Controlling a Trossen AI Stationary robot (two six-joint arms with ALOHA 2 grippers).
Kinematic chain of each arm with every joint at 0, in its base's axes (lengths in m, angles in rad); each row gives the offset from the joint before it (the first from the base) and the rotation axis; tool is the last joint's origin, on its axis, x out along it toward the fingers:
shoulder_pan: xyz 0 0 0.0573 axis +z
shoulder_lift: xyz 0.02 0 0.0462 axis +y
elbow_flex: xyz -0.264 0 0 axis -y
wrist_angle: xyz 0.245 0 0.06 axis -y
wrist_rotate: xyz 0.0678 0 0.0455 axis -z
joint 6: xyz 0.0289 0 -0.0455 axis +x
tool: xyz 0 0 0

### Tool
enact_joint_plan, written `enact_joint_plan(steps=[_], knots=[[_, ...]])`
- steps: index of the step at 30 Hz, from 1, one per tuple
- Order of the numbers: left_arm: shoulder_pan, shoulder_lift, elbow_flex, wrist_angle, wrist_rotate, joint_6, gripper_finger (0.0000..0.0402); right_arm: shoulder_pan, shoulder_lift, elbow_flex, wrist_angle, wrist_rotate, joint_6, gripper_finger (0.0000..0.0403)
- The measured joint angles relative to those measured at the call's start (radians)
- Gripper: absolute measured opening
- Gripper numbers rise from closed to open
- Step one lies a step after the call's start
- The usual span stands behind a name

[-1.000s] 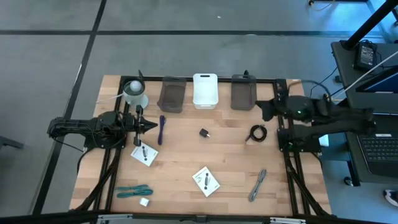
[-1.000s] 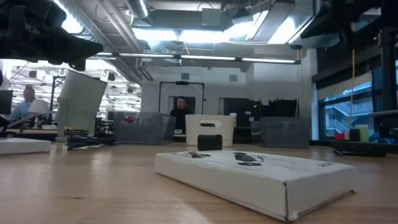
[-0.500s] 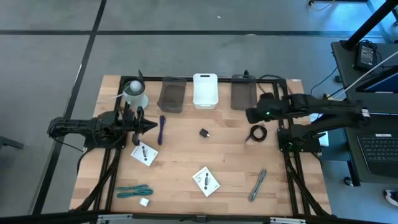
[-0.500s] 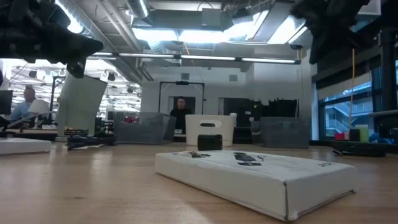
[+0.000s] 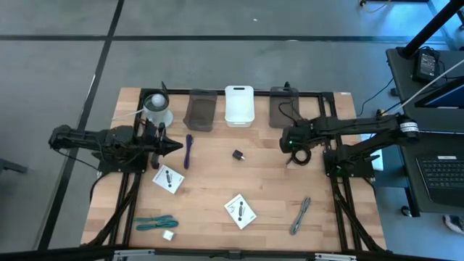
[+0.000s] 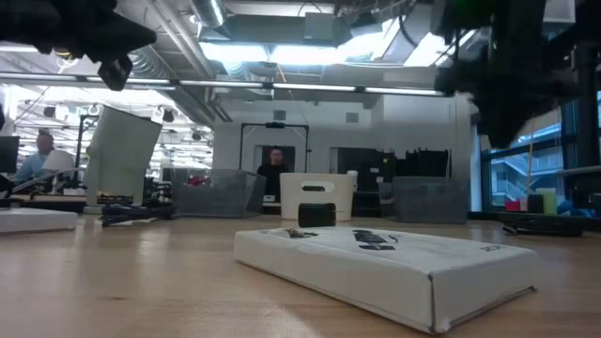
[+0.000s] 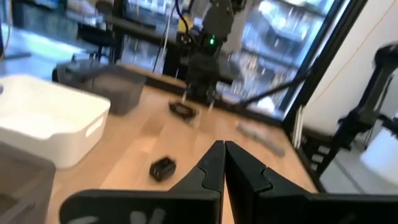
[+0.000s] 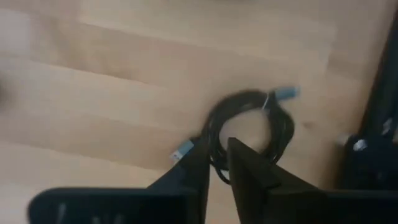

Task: Pick and place items into bin
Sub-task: Put the black charger cable into the right black bin

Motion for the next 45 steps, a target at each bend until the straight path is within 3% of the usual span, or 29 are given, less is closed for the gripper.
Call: enact_joint_plan(steps=[6, 11, 22, 26, 33, 39, 45], knots=[[-0.04, 0.15, 0.081, -0.091, -0.031, -0.069, 0.0006, 0.0, -0.005, -0.19, 0.254, -0.123, 0.069, 0.0125], [-0.04, 0.208, 0.103, -0.124, -0.036, -0.087, 0.0006, 0.007, 0.002, -0.27, 0.35, -0.144, 0.12, 0.0165], [-0.039, 0.225, 0.103, -0.124, -0.074, -0.06, 0.0006, 0.012, 0.095, -0.355, 0.449, -0.145, 0.121, 0.0176], [-0.039, 0.225, 0.103, -0.124, -0.044, -0.024, 0.0006, 0.031, 0.143, -0.345, 0.437, -0.136, 0.121, 0.0149], [-0.04, 0.224, 0.103, -0.123, 0.038, -0.024, 0.0006, 0.054, 0.142, -0.294, 0.373, -0.126, 0.113, 0.0018], [-0.04, 0.224, 0.103, -0.112, 0.059, -0.002, 0.0006, 0.054, 0.087, -0.179, 0.237, -0.12, 0.069, 0.0019], [-0.039, 0.225, 0.103, -0.106, -0.013, -0.007, 0.0006, 0.054, 0.054, 0.059, 0.028, 0.022, 0.005, 0.0017]])
